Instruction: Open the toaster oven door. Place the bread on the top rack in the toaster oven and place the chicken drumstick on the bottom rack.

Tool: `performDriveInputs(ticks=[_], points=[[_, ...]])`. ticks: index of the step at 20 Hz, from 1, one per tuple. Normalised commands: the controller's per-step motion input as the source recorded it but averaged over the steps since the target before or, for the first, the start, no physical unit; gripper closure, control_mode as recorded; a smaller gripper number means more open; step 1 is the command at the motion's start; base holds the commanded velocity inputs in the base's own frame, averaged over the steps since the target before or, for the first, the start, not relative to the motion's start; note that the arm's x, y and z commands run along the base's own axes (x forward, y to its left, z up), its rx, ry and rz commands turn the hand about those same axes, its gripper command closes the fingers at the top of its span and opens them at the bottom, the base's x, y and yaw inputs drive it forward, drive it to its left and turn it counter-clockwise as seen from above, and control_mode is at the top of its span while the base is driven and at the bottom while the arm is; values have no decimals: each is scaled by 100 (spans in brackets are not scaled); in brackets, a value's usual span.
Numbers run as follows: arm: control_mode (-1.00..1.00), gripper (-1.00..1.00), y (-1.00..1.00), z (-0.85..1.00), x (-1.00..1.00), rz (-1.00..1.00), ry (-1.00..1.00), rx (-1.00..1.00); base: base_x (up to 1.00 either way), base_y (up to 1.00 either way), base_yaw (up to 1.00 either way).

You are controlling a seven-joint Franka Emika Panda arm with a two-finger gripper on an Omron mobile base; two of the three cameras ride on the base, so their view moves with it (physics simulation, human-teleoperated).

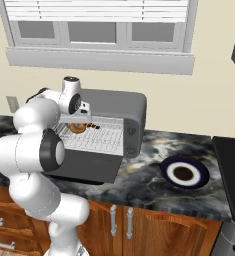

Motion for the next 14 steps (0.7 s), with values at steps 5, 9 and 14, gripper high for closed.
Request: performDriveInputs(ticks=[5, 9, 14], points=[[-100, 100, -9, -19, -7, 1, 0, 0, 0, 0, 0], [-100, 100, -10, -13, -1, 0, 0, 1, 0, 0, 0], [-100, 100, -4, -15, -28, 0, 0, 0, 0, 0, 0]])
